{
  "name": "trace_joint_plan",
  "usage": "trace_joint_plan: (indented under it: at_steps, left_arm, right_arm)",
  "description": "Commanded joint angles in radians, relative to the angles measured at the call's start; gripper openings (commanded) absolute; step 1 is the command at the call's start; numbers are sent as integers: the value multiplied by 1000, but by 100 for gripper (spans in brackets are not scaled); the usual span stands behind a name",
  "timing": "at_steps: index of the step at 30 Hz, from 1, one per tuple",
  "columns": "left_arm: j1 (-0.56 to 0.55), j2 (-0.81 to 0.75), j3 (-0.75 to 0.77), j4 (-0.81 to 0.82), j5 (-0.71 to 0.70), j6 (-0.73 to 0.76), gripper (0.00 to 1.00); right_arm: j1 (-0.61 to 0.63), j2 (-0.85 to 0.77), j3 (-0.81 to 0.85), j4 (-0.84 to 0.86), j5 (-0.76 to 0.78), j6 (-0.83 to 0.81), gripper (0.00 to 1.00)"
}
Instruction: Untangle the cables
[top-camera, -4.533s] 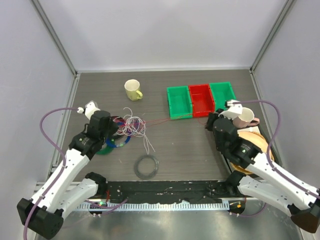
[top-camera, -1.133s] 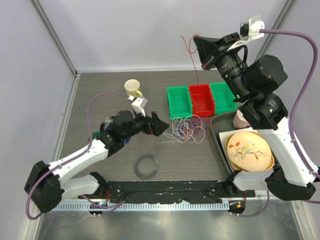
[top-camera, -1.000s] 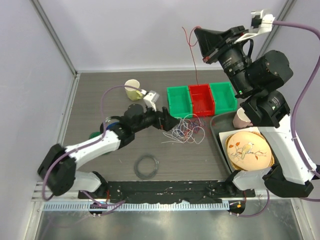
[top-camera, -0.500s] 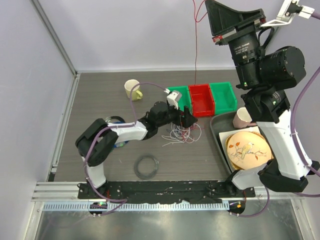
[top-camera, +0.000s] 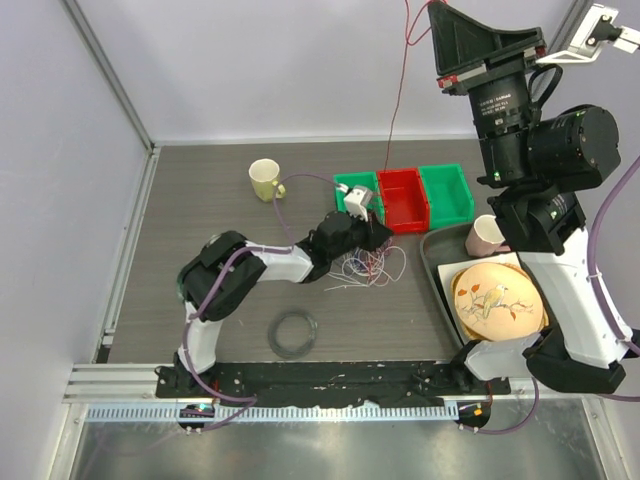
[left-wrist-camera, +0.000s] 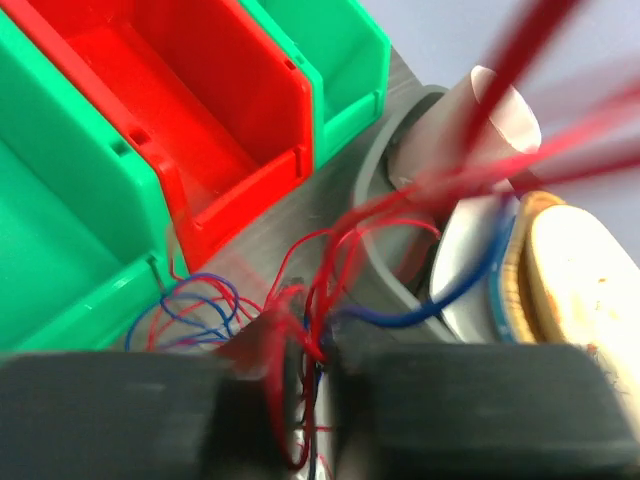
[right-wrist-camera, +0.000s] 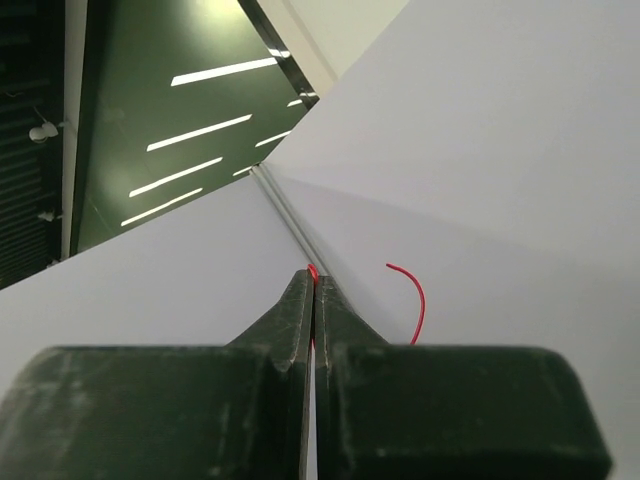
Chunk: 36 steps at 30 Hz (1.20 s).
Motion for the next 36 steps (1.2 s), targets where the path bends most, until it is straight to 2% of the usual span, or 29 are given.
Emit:
trace_joint_plan:
  at_steps: [1, 4, 5, 6, 7, 8, 9, 10, 11, 12, 14, 16, 19, 23, 26, 27, 29, 33, 34, 35, 36]
  left_arm:
    - [0, -55, -33, 63, -89, 8, 0]
    - [5, -196, -235, 80, -209, -13, 0]
    - [6, -248, -348, 60, -236, -22, 0]
    - [6, -294, -395, 32, -284, -27, 0]
    - [8, -389, -442, -71, -319, -35, 0]
    - [8, -435, -515, -137, -356, -71, 0]
    - [14, -518, -583, -257, -476, -116, 0]
    - [22, -584, -603, -372, -494, -154, 0]
    - [31, -620, -628, -432, -506, -214, 0]
    - [46, -647, -663, -474, -517, -242, 0]
    - [58, -721, -702, -573, -555, -300, 0]
    - [94, -775, -748, -633, -563, -323, 0]
    - [149, -884, -785, -736, -568, -363, 0]
    - [190, -1014, -800, -902, -623, -378, 0]
    - [200, -1088, -811, -876, -576, -349, 0]
    - [201, -1106, -802, -903, -579, -348, 0]
    - [201, -1111, -771, -943, -598, -332, 0]
    - [201, -1086, -733, -1002, -619, -332, 2]
    - [201, -1073, -726, -1003, -590, -334, 10]
    - [201, -1066, -720, -996, -567, -328, 42]
    - [201, -1063, -713, -977, -536, -307, 57]
  right_arm:
    - [3, -40, -6, 42, 58, -84, 1]
    - [3, -63, -54, 28, 144, -244, 1]
    - [1, -69, -72, 31, 208, -297, 1]
    - [3, -74, -107, 33, 250, -350, 1]
    - [3, -80, -132, 36, 300, -478, 1]
    - [3, -83, -164, 97, 369, -545, 1]
    - [1, -85, -293, 230, 560, -714, 1]
    - [0, -79, -342, 336, 613, -941, 1]
    - [-3, -68, -382, 558, 662, -1051, 1]
    - [-9, -48, -431, 672, 733, -1153, 1]
    - [-64, 22, -430, 859, 778, -1409, 1]
    - [-162, 67, -379, 889, 818, -1495, 1]
    - [-294, 133, -329, 843, 827, -1509, 1]
    - [-387, 165, -310, 772, 821, -1443, 1]
    - [-388, 144, -341, 696, 764, -1402, 1]
    - [-388, 130, -333, 655, 758, -1329, 1]
    - [-400, 131, -287, 495, 746, -1261, 1]
    - [-422, 135, -185, 381, 750, -1182, 1]
    - [-422, 122, -177, 325, 743, -1144, 1]
    - [-417, 101, -178, 282, 721, -1112, 1]
    - [-413, 76, -183, 207, 603, -1037, 1]
